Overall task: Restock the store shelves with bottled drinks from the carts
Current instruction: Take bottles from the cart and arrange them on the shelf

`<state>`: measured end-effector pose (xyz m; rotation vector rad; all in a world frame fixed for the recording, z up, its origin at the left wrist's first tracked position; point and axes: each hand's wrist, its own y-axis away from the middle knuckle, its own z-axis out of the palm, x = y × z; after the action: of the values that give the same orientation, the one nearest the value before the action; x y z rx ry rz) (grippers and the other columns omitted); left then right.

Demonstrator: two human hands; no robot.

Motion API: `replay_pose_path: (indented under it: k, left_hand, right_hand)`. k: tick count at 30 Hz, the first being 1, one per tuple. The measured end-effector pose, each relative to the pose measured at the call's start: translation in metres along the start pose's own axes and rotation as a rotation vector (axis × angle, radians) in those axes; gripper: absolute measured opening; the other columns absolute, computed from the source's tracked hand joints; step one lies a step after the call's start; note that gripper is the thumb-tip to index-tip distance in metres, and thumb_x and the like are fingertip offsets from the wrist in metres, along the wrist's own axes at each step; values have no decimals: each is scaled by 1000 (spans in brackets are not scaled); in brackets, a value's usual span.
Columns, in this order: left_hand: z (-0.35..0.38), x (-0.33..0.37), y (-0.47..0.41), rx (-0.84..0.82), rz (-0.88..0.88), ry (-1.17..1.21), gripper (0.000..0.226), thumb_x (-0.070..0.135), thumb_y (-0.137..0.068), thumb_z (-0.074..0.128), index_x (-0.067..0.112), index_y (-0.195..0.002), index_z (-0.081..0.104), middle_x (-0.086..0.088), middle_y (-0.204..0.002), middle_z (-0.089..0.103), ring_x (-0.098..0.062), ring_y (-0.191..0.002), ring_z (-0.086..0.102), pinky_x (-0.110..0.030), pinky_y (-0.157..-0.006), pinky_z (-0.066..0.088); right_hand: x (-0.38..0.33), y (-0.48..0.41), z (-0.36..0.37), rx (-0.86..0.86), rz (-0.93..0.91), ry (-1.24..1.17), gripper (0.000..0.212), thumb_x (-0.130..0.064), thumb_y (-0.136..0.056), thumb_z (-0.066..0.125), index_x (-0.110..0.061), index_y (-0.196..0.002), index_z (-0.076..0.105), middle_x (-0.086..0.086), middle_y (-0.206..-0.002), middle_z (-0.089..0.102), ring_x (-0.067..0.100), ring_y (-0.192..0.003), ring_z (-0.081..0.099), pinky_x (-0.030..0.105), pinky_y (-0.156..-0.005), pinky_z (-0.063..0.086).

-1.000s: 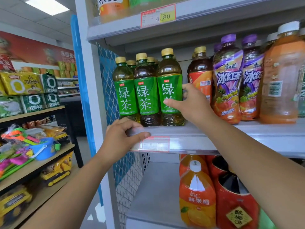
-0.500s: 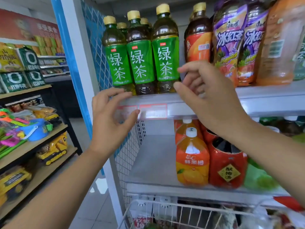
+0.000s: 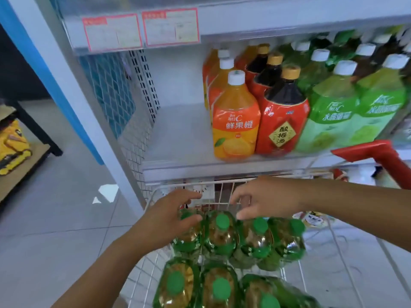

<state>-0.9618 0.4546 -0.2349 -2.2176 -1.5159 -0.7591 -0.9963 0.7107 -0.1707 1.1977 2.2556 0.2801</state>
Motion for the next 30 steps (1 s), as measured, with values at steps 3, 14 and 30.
replay_pose_path:
  k: [3,14,30]
  left_hand:
    - [3,-13,6,28,-69,103,37,31,-93,64,44,-127,54,21,-124,57,7,-113,55,-25,-101,48]
    - [-33,-40,28,204,-52,329,43,3,-96,55,41,-116,56,15,-119,64,11,-109,57,-2,-85,43]
    - [-89,3,1,-89,136,647,83,13,-54,92,23,-128,56,0,-115,72,-20,-107,69,-35,-91,54]
  right_hand:
    - [-18,-13,22,-54,-16,-9,53,-47,-92,56,-25,-139,45,-4,-130,55,10,-107,54,21,-83,43]
    - [-84,-79,78,385,78,8,44,-58,-84,59,-24,-110,49,-4,-84,55,22,-83,58,32,-63,41]
    - [-109,-11,-55,501,-236,-601,69,-33,-66,80,-40,-127,47,-14,-112,59,-1,-100,58,20,-83,45]
